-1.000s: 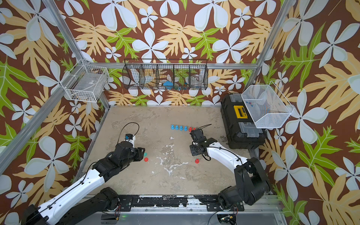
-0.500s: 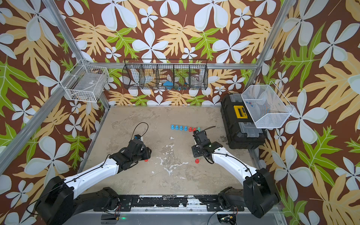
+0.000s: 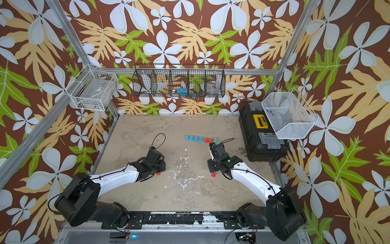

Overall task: Close the stamp cap
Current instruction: Move the cover to the center of the board.

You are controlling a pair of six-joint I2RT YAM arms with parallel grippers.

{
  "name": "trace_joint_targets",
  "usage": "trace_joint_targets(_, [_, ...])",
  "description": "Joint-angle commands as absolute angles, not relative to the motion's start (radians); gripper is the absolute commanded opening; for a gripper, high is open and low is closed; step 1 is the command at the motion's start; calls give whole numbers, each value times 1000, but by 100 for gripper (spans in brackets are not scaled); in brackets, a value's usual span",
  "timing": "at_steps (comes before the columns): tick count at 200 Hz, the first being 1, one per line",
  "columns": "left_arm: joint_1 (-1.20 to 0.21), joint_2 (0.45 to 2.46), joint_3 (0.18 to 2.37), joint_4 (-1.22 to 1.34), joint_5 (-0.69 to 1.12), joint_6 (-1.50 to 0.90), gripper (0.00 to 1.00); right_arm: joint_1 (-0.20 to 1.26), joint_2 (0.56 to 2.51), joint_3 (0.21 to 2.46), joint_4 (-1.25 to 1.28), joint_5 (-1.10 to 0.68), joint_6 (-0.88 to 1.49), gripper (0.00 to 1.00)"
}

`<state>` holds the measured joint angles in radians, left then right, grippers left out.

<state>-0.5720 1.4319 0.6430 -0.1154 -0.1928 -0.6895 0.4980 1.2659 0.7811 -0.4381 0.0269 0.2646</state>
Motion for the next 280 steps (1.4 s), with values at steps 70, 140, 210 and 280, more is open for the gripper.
trace_joint_targets(70, [-570, 1533, 682, -83, -229, -679, 55, 504, 1243, 782, -425, 17, 278, 35])
trace_joint_targets(140, [-636, 1558, 703, -87, -164, -679, 54, 505, 1241, 784, -423, 13, 278, 35])
trace_joint_targets(210, [-861, 1691, 853, -93, -185, -740, 53, 505, 1238, 798, -439, 15, 276, 35])
trace_joint_targets(280, [-934, 1746, 964, -117, -195, -749, 52, 505, 1227, 785, -439, 18, 282, 35])
